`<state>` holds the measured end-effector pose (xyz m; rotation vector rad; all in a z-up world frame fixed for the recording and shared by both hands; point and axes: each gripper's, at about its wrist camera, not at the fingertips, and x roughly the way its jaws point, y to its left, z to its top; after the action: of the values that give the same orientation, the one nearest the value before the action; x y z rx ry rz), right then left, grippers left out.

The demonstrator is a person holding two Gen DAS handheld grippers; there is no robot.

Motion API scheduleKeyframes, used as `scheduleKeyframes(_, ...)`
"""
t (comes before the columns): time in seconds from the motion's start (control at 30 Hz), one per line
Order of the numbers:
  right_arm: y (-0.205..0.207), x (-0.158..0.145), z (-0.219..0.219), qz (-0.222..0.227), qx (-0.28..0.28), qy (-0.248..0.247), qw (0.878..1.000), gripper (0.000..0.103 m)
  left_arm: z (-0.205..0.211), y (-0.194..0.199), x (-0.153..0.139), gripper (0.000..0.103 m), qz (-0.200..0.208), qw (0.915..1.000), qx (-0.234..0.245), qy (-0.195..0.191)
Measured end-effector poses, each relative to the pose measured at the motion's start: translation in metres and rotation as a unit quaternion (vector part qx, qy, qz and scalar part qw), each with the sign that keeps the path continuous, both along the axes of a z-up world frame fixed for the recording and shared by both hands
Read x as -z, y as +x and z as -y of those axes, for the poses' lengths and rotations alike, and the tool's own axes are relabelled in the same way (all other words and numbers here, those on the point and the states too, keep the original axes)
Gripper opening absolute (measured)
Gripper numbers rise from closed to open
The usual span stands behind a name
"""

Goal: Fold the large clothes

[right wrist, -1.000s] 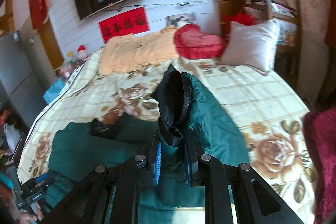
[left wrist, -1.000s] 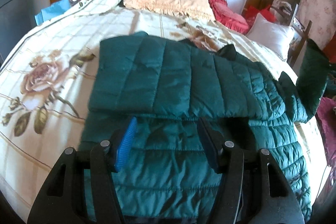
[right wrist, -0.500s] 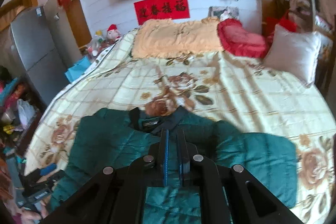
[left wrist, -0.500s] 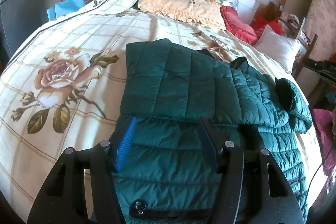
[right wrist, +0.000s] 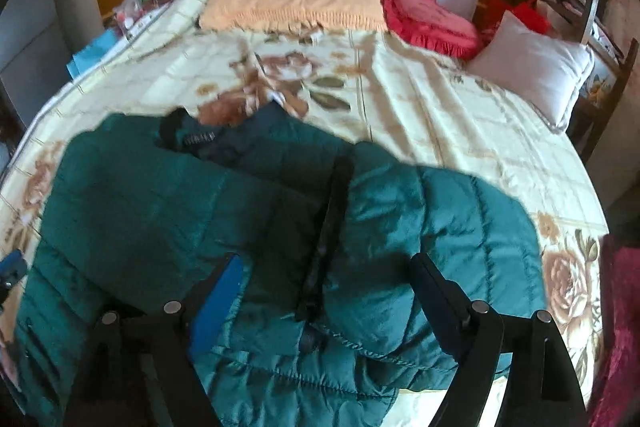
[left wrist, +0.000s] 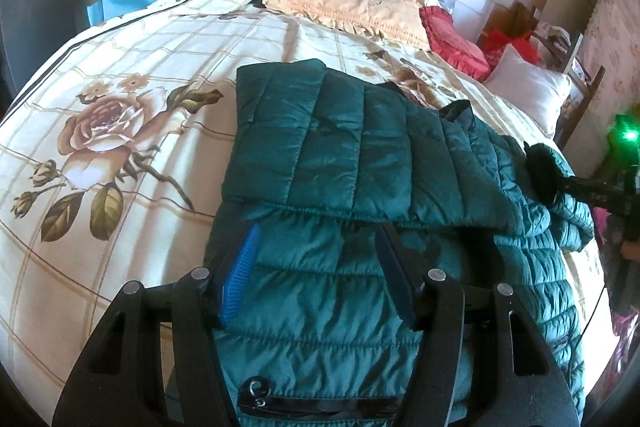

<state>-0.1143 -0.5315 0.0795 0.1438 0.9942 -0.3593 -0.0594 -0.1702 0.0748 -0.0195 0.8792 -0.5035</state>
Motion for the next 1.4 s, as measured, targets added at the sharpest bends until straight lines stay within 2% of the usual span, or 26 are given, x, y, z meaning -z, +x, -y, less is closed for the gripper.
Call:
scheduleKeyframes(0.13, 0.007, 0.027, 0.002, -0.037, 0.011, -0.023, 0.999, 0.083, 0.003, -0.003, 0.001, 0.060, 0.003, 1.0000, 0.004, 0.006)
scheduleKeyframes(0.2, 0.007, 0.034, 0.004, -0.035, 0.020, -0.027, 0.999, 0.083, 0.002, -0.002, 0.003, 0.060, 0.001, 1.0000, 0.002, 0.007)
scheduleKeyframes(0.27, 0.005, 0.035, 0.007, -0.022, 0.028, -0.019, 0.999, 0.068, 0.001, -0.001, 0.005, 0.060, -0.004, 1.0000, -0.001, 0.007)
scheduleKeyframes(0.3, 0.004, 0.035, 0.010, -0.020, 0.032, -0.019, 0.999, 0.052, 0.000, -0.001, 0.006, 0.060, -0.006, 1.0000, -0.001, 0.007)
scheduleKeyframes(0.37, 0.001, 0.034, 0.017, -0.009, 0.034, 0.001, 0.999, 0.043, -0.001, -0.002, 0.007, 0.060, -0.009, 0.9999, -0.002, 0.005)
scheduleKeyframes(0.43, -0.006, 0.033, 0.026, -0.001, 0.038, 0.023, 0.999, 0.022, -0.001, -0.003, 0.008, 0.060, -0.008, 1.0000, -0.002, 0.004)
scheduleKeyframes(0.47, -0.008, 0.031, 0.029, 0.005, 0.040, 0.029, 0.999, 0.019, -0.001, -0.002, 0.008, 0.060, -0.008, 1.0000, -0.002, 0.006)
scheduleKeyframes(0.63, -0.025, 0.009, 0.026, 0.045, 0.037, 0.032, 0.998, 0.016, -0.001, -0.005, 0.008, 0.060, -0.010, 1.0000, 0.000, 0.002)
scheduleKeyframes(0.9, -0.033, -0.044, -0.001, 0.108, 0.003, 0.039, 0.993, 0.015, 0.004, -0.014, -0.001, 0.060, -0.001, 1.0000, 0.006, -0.006)
scheduleKeyframes(1.07, -0.021, -0.071, -0.030, 0.133, -0.036, 0.069, 0.988, 0.014, 0.000, -0.013, -0.006, 0.060, 0.000, 0.9999, 0.003, -0.016)
scheduleKeyframes(1.33, 0.013, -0.085, -0.079, 0.152, -0.091, 0.125, 0.976, 0.014, -0.015, -0.012, -0.013, 0.059, 0.002, 0.9994, -0.006, -0.033)
scheduleKeyframes(1.4, 0.025, -0.088, -0.093, 0.159, -0.105, 0.150, 0.970, 0.014, -0.018, -0.011, -0.015, 0.059, 0.003, 0.9993, -0.009, -0.037)
